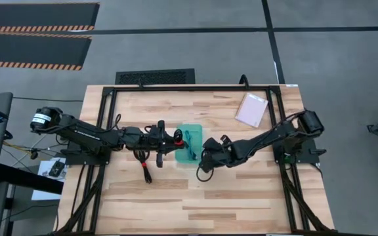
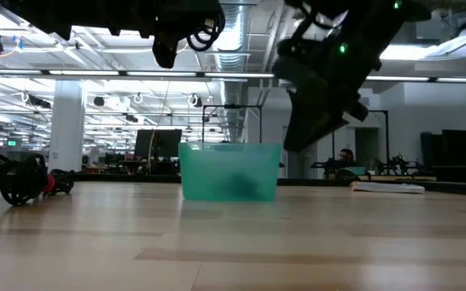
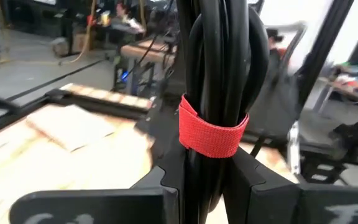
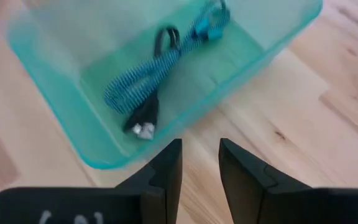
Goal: Pick and place USB-C Cables
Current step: Put the right black charger cable into the green bin
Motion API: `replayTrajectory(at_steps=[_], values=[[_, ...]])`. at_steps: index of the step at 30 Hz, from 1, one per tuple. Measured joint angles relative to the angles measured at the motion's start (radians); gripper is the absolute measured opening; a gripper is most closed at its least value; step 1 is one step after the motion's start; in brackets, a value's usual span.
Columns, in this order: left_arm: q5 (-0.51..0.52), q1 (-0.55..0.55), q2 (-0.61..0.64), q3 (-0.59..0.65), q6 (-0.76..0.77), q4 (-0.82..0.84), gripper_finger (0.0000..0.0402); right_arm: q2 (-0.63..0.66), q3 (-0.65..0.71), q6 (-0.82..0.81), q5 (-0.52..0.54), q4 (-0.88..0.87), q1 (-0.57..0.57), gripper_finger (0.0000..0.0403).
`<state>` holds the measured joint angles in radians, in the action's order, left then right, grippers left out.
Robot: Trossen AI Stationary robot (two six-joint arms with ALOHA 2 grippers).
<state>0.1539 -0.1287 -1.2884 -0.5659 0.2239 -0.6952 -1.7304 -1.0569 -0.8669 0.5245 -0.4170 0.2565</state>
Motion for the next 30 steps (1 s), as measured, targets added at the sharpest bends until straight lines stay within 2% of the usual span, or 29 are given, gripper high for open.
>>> replayTrajectory(at_steps=[8, 14, 18, 22, 30], values=[[0.162, 0.001, -0.006, 0.000, 0.032, 0.133, 0.0040, 0.208, -0.001, 0.026, 0.022, -0.034, 0.034, 0.0127], [0.174, 0.006, -0.007, -0.037, 0.040, 0.160, 0.0040, 0.343, -0.001, 0.054, 0.092, -0.035, 0.091, 0.0127], [0.222, 0.011, -0.007, -0.098, 0.080, 0.305, 0.0040, 0.379, -0.001, 0.108, 0.138, 0.001, 0.121, 0.0127], [0.236, 0.046, -0.007, -0.144, 0.142, 0.488, 0.0040, 0.394, -0.001, 0.116, 0.141, 0.005, 0.132, 0.0127], [0.223, 0.078, -0.007, -0.172, 0.165, 0.535, 0.0040, 0.403, -0.001, 0.140, 0.131, 0.003, 0.144, 0.0127]])
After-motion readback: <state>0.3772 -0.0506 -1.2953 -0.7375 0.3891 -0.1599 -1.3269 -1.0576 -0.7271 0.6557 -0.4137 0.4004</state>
